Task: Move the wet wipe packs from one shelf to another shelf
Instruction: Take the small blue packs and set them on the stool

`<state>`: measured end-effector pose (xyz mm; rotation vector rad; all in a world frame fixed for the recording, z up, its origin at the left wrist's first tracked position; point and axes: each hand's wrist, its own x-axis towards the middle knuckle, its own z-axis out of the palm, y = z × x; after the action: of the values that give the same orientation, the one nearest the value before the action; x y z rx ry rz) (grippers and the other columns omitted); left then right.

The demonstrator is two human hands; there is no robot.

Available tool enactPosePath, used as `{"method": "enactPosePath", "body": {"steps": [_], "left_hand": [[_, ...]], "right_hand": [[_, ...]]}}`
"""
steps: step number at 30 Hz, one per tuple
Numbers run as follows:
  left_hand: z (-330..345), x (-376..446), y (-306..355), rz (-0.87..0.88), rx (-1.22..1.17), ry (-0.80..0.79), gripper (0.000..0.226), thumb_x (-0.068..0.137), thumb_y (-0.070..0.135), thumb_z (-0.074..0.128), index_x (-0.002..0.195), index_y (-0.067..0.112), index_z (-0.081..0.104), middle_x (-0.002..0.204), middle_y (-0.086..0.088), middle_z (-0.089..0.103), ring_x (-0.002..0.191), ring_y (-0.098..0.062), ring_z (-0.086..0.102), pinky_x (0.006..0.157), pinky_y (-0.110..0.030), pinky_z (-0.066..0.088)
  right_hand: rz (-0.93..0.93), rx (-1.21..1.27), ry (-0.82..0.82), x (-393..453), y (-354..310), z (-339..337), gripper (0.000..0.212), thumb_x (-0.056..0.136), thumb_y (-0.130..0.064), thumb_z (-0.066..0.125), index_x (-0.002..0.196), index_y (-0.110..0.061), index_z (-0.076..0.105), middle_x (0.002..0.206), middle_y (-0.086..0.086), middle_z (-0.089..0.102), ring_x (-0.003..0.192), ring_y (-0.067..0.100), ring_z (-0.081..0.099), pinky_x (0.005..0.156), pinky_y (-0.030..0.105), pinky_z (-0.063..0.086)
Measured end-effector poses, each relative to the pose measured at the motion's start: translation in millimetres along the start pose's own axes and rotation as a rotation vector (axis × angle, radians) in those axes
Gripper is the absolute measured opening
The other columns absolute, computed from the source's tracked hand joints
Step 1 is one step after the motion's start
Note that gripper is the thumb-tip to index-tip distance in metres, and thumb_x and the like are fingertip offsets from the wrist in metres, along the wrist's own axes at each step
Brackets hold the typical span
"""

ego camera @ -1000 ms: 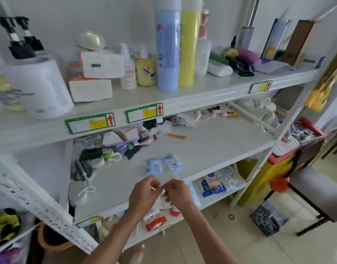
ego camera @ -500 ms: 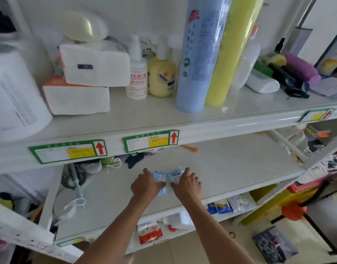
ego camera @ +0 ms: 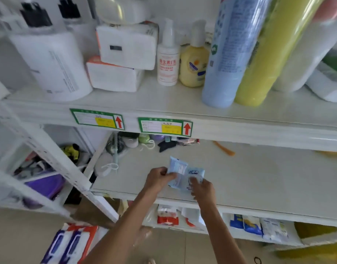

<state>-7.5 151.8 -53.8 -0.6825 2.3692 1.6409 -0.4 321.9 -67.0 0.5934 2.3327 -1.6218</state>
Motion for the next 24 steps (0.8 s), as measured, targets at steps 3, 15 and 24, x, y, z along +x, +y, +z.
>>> {"method": "enactPosePath", "body": {"steps": [3, 15, 24], "left_hand": [[-34.8, -41.0, -14.1, -0.013, -0.111, 0.03, 0.034, 0.082, 0.038, 0.08, 0.081, 0.005, 0.069, 0.068, -0.002, 0.057, 0.058, -0.012, 0.046, 0.055, -0.027, 0.032], [-138.0, -216.2, -202.7, -0.239, -0.198, 0.29, 0.023, 0.099, 0.012, 0.064, 0.113, -0.006, 0.067, 0.046, 0.016, 0.062, 0.039, 0.005, 0.056, 0.042, -0.007, 0.04], [-229.1, -275.4, -331.0, -0.325, -0.478, 0.326, 0.019, 0.101, 0.015, 0.061, 0.108, 0.0, 0.069, 0.046, 0.012, 0.059, 0.038, 0.001, 0.047, 0.041, -0.013, 0.036]], "right_hand": [[-0.05, 0.16, -0.108, -29.0, -1.2, 5.5, 0.02, 0.098, -0.028, 0.061, 0.093, -0.013, 0.072, 0.085, 0.008, 0.075, 0.07, 0.021, 0.065, 0.06, 0.035, 0.052], [-0.009, 0.001, -0.572, -173.5, 42.8, 117.5, 0.02, 0.1, -0.018, 0.059, 0.088, -0.011, 0.073, 0.083, 0.012, 0.077, 0.07, 0.023, 0.068, 0.061, 0.033, 0.051], [0.188, -0.122, -0.654, -278.9, 109.1, 242.4, 0.017, 0.102, -0.012, 0.056, 0.098, -0.006, 0.07, 0.091, 0.018, 0.075, 0.074, 0.029, 0.069, 0.054, 0.03, 0.056]]}}
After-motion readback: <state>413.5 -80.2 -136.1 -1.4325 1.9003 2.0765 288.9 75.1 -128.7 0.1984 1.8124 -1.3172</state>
